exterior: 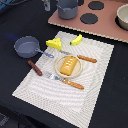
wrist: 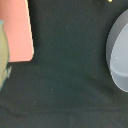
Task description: Interact with the objects in diverse but meaningful ways.
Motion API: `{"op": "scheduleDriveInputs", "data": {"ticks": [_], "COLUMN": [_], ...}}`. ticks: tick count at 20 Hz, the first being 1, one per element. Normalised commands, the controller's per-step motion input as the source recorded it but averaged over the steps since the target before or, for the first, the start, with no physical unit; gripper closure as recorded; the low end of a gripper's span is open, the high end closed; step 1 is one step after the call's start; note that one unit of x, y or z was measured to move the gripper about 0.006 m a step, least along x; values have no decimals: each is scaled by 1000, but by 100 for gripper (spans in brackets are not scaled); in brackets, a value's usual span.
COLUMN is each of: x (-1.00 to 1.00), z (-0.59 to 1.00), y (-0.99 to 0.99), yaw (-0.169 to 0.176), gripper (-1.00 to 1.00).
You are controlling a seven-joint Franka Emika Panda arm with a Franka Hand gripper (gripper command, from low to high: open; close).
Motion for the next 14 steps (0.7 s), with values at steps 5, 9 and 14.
{"op": "scheduleDriveInputs", "data": {"ticks": [5, 9, 14], "x": [277, 253, 251], "z": [-325, -378, -278], "y": [-147, -193, -322], "yaw": [12, 33, 25], "gripper": [-100, -100, -100]}}
